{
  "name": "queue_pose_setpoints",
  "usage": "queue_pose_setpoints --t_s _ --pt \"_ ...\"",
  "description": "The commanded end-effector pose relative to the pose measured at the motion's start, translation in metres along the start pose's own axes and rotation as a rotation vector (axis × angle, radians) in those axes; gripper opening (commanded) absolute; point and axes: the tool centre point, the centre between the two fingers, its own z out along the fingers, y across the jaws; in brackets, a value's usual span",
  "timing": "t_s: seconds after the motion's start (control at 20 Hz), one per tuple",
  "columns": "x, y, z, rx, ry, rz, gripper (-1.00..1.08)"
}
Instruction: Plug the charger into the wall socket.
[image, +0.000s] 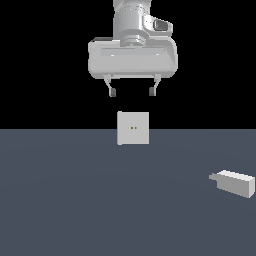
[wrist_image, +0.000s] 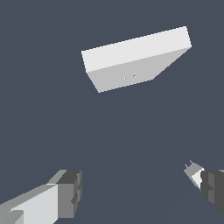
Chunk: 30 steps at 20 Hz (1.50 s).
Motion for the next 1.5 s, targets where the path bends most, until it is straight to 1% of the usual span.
queue_pose_setpoints --t_s 0.0,0.3,0.65,1.45 --pt "0.0 0.0 0.0 0.0 0.0 0.0 1.0" --pt "-0.004 0.003 0.003 0.001 0.004 -0.017 1.0" --pt "-0.018 0.016 0.013 0.006 0.017 -0.076 1.0" --pt "-0.061 0.07 0.054 0.025 0.069 -0.301 1.0"
